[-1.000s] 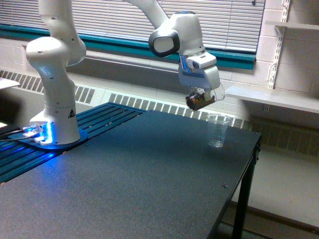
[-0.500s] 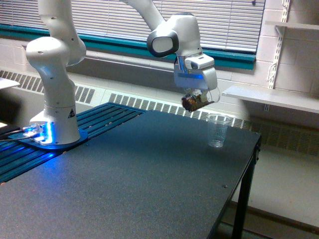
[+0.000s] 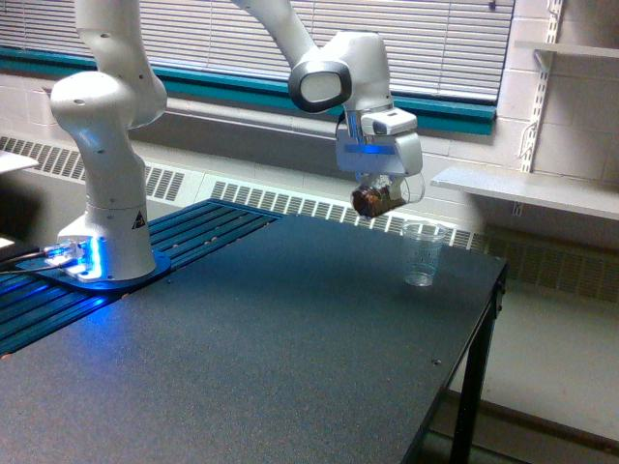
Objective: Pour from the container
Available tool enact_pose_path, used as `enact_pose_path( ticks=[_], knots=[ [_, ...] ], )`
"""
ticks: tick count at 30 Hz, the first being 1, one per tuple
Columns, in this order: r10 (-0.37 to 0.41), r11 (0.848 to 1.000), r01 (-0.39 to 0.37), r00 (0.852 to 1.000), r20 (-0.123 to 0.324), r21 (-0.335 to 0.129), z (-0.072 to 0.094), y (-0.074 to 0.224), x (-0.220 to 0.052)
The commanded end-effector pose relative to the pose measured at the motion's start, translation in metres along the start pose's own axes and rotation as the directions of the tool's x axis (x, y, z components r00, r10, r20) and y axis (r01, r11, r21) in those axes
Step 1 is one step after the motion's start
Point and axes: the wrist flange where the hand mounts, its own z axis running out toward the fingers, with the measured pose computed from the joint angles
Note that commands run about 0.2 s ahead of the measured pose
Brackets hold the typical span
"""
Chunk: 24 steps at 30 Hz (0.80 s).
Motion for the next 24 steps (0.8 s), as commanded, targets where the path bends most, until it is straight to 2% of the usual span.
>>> enact_pose_path(
  ticks=[1, 24],
  knots=[
    [0.034, 0.999, -0.034, 0.999, 0.001, -0.008, 0.003, -0.013, 0.007],
    [0.015, 0.998, -0.014, 1.0, 0.022, -0.063, 0.017, -0.036, 0.036]
  ],
)
